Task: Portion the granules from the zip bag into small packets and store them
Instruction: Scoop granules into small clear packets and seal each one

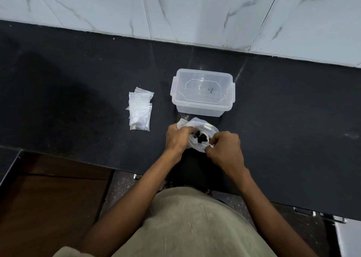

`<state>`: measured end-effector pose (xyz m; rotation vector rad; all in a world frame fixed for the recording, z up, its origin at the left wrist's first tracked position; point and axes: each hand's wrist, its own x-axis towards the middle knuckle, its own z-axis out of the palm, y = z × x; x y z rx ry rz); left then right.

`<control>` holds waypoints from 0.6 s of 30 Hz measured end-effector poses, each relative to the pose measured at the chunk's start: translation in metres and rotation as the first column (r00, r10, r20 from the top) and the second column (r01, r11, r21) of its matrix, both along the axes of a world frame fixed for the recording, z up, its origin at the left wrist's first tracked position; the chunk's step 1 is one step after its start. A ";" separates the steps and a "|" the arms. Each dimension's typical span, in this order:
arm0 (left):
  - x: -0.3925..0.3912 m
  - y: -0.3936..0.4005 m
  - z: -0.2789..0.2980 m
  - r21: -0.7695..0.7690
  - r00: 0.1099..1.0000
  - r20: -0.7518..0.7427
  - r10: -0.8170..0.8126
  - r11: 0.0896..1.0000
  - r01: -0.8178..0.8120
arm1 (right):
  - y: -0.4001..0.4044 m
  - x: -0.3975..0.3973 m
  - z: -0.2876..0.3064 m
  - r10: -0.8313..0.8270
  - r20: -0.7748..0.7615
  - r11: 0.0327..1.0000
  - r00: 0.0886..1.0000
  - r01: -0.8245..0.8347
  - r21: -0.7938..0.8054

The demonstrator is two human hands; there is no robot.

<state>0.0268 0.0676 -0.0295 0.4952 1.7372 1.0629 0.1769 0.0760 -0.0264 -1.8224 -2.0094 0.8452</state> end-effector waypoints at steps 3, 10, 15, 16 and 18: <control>-0.005 -0.001 0.003 -0.010 1.000 0.018 0.016 1.000 -0.016 | -0.002 -0.002 0.002 0.033 0.034 0.999 0.999 -0.034 0.006; -0.010 0.001 0.002 0.038 1.000 0.014 0.014 0.999 -0.015 | -0.002 -0.005 0.005 0.071 0.089 0.997 0.993 -0.074 0.028; -0.012 0.001 0.001 -0.019 0.999 -0.032 0.010 1.000 -0.011 | -0.001 -0.007 0.006 0.065 0.087 0.998 0.994 -0.066 0.008; -0.012 0.000 0.002 -0.021 1.000 -0.027 0.008 1.000 -0.008 | -0.001 -0.007 0.006 0.064 0.085 0.998 0.994 -0.064 -0.003; -0.010 -0.001 0.003 -0.018 0.999 -0.038 -0.006 1.000 0.006 | -0.001 -0.007 0.006 0.063 0.081 0.998 0.995 -0.062 -0.015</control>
